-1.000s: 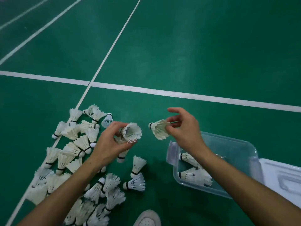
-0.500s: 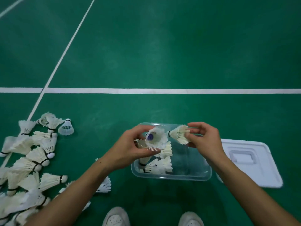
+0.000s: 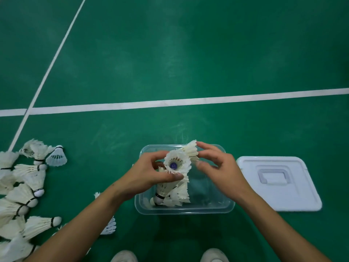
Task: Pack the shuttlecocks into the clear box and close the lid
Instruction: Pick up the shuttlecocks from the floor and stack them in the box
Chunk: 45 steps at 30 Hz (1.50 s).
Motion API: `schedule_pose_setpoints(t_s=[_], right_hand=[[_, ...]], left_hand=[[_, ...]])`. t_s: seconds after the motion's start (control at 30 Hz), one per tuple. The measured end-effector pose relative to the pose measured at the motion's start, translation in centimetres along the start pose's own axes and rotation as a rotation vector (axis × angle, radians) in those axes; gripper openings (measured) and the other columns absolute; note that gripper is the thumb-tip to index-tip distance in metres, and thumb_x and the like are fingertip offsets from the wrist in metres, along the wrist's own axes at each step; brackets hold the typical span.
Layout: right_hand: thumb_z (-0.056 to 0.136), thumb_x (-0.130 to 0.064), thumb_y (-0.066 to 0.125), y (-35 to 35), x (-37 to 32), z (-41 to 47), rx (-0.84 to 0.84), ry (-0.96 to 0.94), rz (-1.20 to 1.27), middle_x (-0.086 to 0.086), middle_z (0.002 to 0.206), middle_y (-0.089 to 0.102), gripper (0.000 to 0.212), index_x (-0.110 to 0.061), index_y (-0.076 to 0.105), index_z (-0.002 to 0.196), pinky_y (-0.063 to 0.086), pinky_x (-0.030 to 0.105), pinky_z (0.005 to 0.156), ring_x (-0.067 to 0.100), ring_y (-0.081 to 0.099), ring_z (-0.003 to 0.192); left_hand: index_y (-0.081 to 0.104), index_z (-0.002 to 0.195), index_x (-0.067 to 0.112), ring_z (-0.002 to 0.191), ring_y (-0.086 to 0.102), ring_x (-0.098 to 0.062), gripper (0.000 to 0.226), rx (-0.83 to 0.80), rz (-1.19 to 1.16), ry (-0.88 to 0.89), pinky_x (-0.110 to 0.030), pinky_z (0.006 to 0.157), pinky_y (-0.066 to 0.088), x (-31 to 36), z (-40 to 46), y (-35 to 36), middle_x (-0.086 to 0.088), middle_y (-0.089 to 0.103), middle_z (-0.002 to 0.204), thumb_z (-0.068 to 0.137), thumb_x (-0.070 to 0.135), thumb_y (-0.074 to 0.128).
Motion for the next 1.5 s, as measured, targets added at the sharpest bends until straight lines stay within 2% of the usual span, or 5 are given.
schedule_pose_setpoints(t_s=[0.27, 0.63, 0.83, 1.3, 1.5], right_hand=[[0.091, -0.024, 0.081, -0.5, 1.1, -1.3, 0.35, -0.031, -0.301, -0.016, 0.107, 0.069, 0.006, -0.02, 0.083, 0.095, 0.06, 0.029, 0.087, 0.002, 0.069, 0.098], [0.098, -0.026, 0.072, 1.1, 2.6, -0.8, 0.216, 0.039, -0.893, 0.003, 0.081, 0.074, 0.018, -0.014, 0.076, 0.084, 0.054, 0.035, 0.069, 0.02, 0.062, 0.07], [0.101, -0.02, 0.067, 1.6, 3.1, 0.4, 0.144, 0.144, -0.903, 0.004, 0.083, 0.071, 0.018, -0.01, 0.074, 0.088, 0.046, 0.032, 0.066, 0.02, 0.057, 0.07], [0.098, -0.014, 0.074, 3.9, 6.5, 2.1, -0.037, 0.392, -0.556, 0.003, 0.089, 0.074, 0.008, -0.01, 0.077, 0.091, 0.048, 0.019, 0.062, 0.013, 0.066, 0.078], [0.096, -0.019, 0.076, 3.2, 6.6, 2.4, -0.065, 0.441, -0.478, 0.006, 0.113, 0.077, 0.019, -0.009, 0.077, 0.113, 0.058, 0.033, 0.093, 0.024, 0.072, 0.108]], left_hand=[[0.074, 0.125, 0.025, 0.111, 0.074, -0.026, 0.048, 0.02, 0.054, -0.034, -0.049, 0.103, 0.058, -0.8, 0.3, 0.4, 0.0, 0.08, 0.116, 0.081, 0.02, 0.091], [0.074, 0.123, 0.022, 0.097, 0.079, -0.018, 0.047, 0.183, -0.036, -0.093, -0.035, 0.086, 0.063, -2.7, 1.2, 0.7, 0.005, 0.08, 0.114, 0.08, 0.015, 0.089], [0.076, 0.118, 0.024, 0.103, 0.074, -0.002, 0.042, 0.183, -0.067, -0.15, -0.027, 0.086, 0.063, -4.1, 1.7, 1.7, 0.007, 0.08, 0.115, 0.08, 0.013, 0.089], [0.076, 0.117, 0.023, 0.104, 0.077, -0.028, 0.04, 0.166, -0.041, -0.28, -0.052, 0.097, 0.061, -6.4, 2.4, 2.0, -0.007, 0.081, 0.106, 0.082, 0.01, 0.089], [0.075, 0.115, 0.031, 0.1, 0.078, -0.018, 0.037, 0.184, 0.093, -0.231, -0.05, 0.094, 0.062, -5.9, 2.2, 2.4, 0.01, 0.08, 0.109, 0.082, 0.026, 0.091]])
Point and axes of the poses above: each hand's wrist, its own z-axis towards the middle knuckle, its own y-axis out of the palm, x = y × z, the point moved 3 cm from there along z, towards the middle knuckle
